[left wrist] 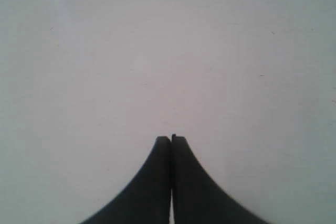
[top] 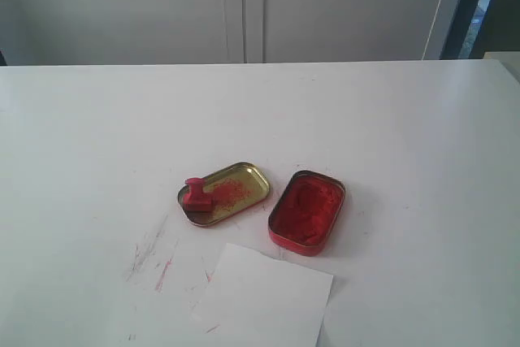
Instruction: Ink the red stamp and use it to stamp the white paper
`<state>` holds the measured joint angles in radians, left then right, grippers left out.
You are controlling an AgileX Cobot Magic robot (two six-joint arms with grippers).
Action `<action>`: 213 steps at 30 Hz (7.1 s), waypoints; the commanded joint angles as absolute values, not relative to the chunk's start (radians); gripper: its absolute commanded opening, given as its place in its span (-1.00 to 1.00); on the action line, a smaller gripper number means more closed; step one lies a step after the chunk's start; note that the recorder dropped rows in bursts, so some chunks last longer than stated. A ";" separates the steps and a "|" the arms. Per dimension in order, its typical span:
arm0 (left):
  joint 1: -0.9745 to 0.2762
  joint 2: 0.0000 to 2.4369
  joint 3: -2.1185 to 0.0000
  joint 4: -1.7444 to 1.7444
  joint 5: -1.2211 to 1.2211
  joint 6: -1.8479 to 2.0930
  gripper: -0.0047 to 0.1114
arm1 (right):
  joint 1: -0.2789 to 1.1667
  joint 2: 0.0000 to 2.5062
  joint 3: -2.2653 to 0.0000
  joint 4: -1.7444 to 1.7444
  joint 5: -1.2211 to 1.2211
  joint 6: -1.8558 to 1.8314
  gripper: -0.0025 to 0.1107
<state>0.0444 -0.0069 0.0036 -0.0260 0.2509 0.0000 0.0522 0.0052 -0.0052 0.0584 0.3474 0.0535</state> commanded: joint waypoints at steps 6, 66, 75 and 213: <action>0.047 0.000 0.000 -0.025 0.256 0.000 -0.92 | 0.049 0.000 0.000 0.052 0.341 0.061 -0.96; 0.047 0.000 0.000 -0.025 0.008 0.000 -0.92 | 0.049 0.000 0.000 0.052 0.341 0.061 -0.96; 0.047 0.000 0.000 -0.025 -0.040 0.000 -0.92 | 0.049 0.000 0.000 0.052 0.341 0.061 -0.96; -0.513 1.968 -1.699 -0.085 0.931 0.916 -0.92 | 0.049 0.000 0.000 0.052 0.341 0.061 -0.96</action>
